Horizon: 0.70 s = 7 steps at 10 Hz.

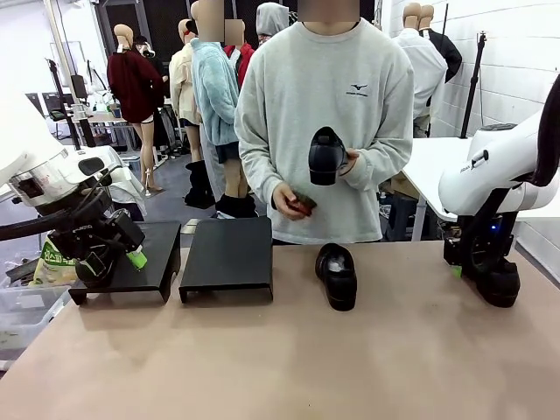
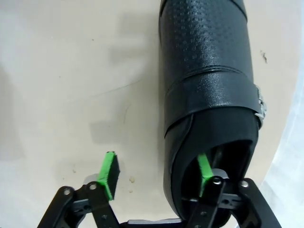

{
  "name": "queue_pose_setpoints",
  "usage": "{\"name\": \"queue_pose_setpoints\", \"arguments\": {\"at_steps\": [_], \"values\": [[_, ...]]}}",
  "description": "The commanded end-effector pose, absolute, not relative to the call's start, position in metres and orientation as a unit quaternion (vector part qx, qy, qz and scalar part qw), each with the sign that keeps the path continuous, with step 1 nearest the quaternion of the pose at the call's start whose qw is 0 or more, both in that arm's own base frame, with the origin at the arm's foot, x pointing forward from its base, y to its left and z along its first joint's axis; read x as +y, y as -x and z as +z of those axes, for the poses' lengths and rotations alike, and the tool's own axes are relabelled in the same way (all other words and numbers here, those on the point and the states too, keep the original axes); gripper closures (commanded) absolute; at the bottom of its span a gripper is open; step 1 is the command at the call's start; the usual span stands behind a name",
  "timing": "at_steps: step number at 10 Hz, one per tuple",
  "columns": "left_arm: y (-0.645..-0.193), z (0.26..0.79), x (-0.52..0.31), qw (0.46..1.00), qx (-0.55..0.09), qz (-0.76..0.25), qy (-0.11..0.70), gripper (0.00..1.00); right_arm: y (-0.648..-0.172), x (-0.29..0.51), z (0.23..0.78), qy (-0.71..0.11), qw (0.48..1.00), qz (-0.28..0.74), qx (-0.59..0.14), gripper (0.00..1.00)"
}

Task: Organize the shoes by placing them on the stand.
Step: Pick up one Shoe and place it in the middle of the table.

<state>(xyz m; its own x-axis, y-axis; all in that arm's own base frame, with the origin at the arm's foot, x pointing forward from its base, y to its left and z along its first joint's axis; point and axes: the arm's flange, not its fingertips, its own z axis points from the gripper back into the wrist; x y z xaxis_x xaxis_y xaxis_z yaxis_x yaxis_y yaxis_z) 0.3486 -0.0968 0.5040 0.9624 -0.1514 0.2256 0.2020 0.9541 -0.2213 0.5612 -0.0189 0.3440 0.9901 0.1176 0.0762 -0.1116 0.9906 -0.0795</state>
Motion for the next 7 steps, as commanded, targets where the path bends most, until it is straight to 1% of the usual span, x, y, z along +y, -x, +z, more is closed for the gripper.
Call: {"name": "queue_pose_setpoints", "arguments": {"at_steps": [1, 2, 3, 7], "values": [[-0.3499, 0.5042, -0.0956, 0.984, -0.104, -0.093, 0.115, 0.00, -0.5711, -0.0259, 0.3374, 0.048, 0.996, 0.067, -0.042, 0.79], [-0.3499, 0.5042, -0.0956, 0.984, -0.104, -0.093, 0.115, 0.00, -0.5723, -0.0269, 0.3359, 0.050, 0.995, 0.068, -0.045, 0.98], [-0.3499, 0.5042, -0.0956, 0.984, -0.104, -0.093, 0.115, 0.00, -0.5738, -0.0280, 0.3352, 0.054, 0.995, 0.067, -0.047, 1.00], [-0.3499, 0.5042, -0.0956, 0.984, -0.104, -0.093, 0.115, 0.00, -0.5751, -0.0329, 0.3357, 0.048, 0.996, 0.058, -0.047, 1.00]]}}
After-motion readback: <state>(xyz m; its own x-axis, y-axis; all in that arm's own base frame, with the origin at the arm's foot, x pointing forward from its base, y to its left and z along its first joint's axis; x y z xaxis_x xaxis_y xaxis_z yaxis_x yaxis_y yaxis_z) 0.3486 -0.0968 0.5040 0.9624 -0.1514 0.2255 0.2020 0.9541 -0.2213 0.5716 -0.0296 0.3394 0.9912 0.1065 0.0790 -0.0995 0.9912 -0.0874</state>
